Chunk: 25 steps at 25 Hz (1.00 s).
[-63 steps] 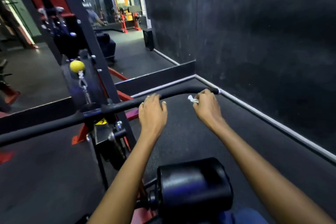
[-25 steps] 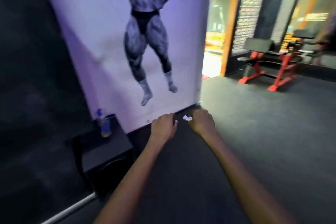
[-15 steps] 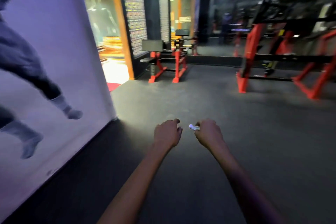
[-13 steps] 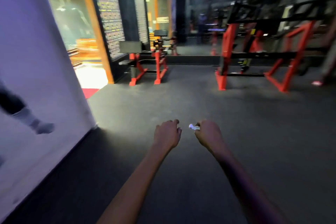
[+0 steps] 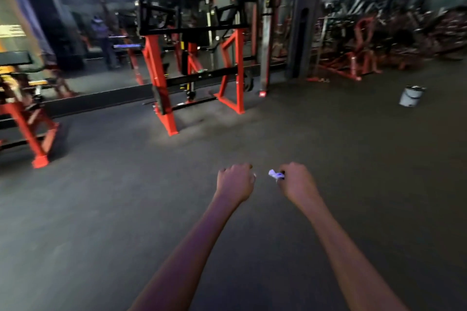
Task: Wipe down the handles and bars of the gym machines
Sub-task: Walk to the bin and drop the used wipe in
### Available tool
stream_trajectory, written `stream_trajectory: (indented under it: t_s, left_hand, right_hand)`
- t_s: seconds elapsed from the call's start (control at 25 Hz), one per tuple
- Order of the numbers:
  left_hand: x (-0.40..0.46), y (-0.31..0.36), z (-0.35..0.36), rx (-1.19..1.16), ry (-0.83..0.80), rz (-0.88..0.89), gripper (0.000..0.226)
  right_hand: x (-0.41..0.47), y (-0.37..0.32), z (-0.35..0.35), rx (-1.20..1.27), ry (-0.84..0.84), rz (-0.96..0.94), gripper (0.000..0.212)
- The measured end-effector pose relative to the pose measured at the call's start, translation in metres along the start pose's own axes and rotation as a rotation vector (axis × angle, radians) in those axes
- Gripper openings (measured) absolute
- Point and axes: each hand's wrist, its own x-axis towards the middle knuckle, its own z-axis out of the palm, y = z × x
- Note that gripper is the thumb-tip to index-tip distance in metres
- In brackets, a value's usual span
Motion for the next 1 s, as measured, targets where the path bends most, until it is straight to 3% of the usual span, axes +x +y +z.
stream_trajectory:
  t_s: [0.56, 1.0]
  left_hand:
    - [0.457, 0.192, 0.071, -0.029, -0.122, 0.367, 0.035]
    - [0.812, 0.421, 0.134, -0.098, -0.171, 0.647, 0.034]
  right_hand:
    - [0.385, 0.244, -0.027, -0.047, 0.168, 0.371, 0.023]
    - [0.678, 0.475, -0.084, -0.021, 0.294, 0.612, 0.022]
